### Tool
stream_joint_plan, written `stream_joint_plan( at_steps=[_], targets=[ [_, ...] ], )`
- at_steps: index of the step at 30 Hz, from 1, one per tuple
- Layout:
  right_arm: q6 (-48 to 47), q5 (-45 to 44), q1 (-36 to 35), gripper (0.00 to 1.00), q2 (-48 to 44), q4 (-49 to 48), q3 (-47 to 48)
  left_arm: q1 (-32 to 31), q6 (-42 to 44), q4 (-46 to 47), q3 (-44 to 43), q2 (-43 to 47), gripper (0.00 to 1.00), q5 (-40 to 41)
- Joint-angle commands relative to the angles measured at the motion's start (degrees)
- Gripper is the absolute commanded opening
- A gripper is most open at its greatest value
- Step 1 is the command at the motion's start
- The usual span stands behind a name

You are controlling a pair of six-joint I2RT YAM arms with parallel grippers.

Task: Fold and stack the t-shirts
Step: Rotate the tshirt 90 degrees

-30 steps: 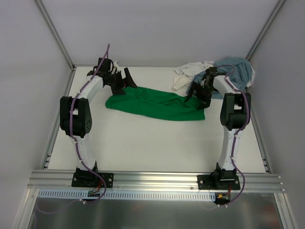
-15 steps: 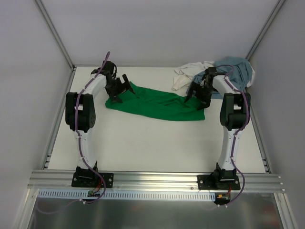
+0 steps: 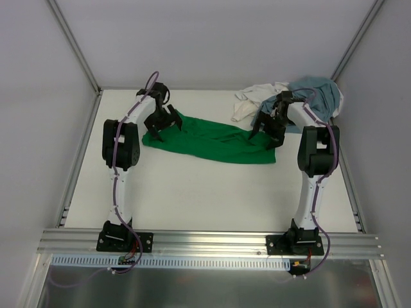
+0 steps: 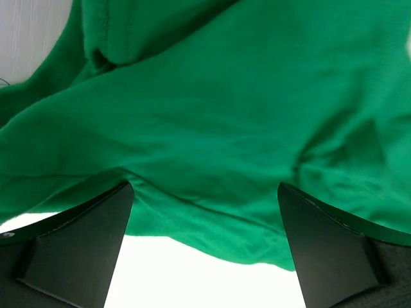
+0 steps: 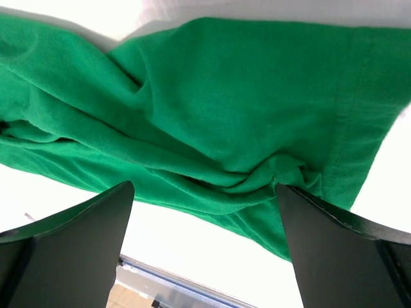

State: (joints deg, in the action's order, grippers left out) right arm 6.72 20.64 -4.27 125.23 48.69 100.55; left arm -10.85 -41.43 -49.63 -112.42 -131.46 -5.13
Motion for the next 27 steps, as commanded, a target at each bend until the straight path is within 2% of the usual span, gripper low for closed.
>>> stream_joint_plan(
  at_steps=[1,8,15,19,23,27],
  targets=[
    [1.36,2.29,-0.12,1.00,-4.90,1.06,-2.11,-0.49,-2.69,-3.64,-1.75,-1.17,0.99,3.19],
    [3.03,4.31,0.05,0.99,-6.75,-1.57,-6.24,-0.49,-4.97,-2.14,-3.51,-2.13,0.99,4.69],
    [6.72,7.74,0.05,1.00,-11.76,-9.13,-18.27,-0.66,-1.11,6.55,-4.29,-2.75,0.98,6.09],
    [8.31,9.06,-0.30,0.99,-16.49,-13.17,-27.66,-0.66,-0.05,5.95,-9.91,-7.66,0.99,5.21],
    [10.15,10.29,-1.35,0.99,-21.16,-15.99,-34.35,-1.01,0.12,8.84,-13.34,-10.13,0.99,2.15],
    [12.96,12.13,-3.54,0.99,-24.41,-19.94,-40.42,-1.10,-0.93,17.97,-14.23,-11.89,0.99,-4.18]
  ],
)
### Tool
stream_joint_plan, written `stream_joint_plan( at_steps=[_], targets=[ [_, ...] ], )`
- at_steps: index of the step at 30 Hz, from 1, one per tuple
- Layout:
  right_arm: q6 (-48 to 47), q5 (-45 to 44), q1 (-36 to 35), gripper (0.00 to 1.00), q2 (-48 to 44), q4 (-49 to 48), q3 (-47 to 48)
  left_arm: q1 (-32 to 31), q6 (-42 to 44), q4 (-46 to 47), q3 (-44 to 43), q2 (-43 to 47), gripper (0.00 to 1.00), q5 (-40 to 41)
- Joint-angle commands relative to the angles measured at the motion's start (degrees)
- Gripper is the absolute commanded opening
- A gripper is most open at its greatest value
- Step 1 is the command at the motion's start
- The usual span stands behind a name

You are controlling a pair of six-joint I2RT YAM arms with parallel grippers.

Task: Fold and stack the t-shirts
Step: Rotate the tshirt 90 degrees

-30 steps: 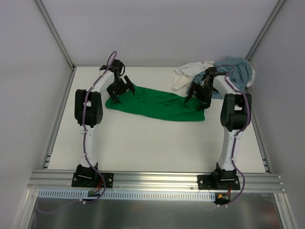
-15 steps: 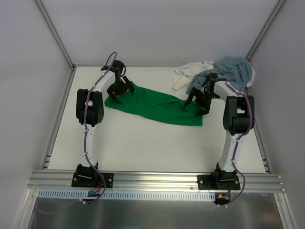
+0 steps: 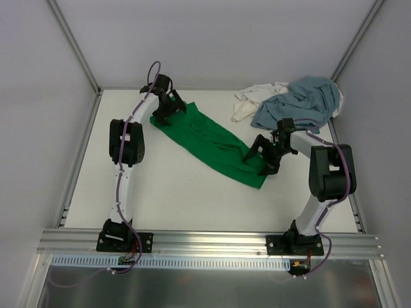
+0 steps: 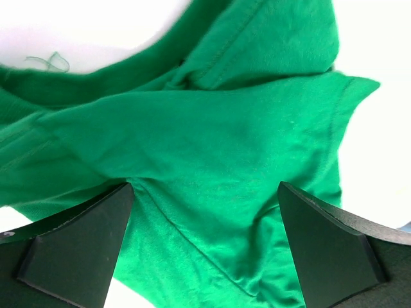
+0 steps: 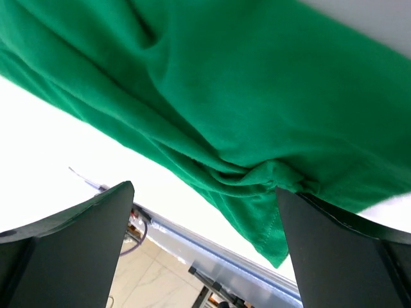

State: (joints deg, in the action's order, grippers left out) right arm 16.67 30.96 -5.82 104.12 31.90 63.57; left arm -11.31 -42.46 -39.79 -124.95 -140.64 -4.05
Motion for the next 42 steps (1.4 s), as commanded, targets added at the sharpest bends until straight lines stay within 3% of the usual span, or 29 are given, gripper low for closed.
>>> stream_joint_plan(
  at_steps=[1,13,23,33,39,42],
  targets=[
    [3.72,2.61,-3.22,0.99,-3.83,-5.42,-4.67,-1.08,0.01,9.63,-2.14,-3.58,0.99,-7.09],
    [13.30,5.16,-16.92,1.00,-4.54,-18.27,-13.38,-4.07,-4.38,25.54,-5.39,-11.84,0.99,-23.88],
    [20.69,6.48,-31.43,0.99,-2.61,-19.69,-8.66,-8.37,-9.83,38.82,-8.02,-15.45,0.98,-25.48],
    [18.85,5.34,-36.54,0.99,-3.12,-9.50,-0.74,-6.71,-3.87,39.53,-7.34,-12.92,0.99,-19.68],
    [12.79,-0.28,-36.28,0.99,-9.36,7.86,7.96,-3.81,-2.02,38.31,-1.01,-2.55,0.99,-22.57],
    [8.75,-4.23,-34.79,1.00,-11.56,17.62,16.47,-2.84,0.00,35.50,4.87,9.01,0.99,-25.20]
  ],
)
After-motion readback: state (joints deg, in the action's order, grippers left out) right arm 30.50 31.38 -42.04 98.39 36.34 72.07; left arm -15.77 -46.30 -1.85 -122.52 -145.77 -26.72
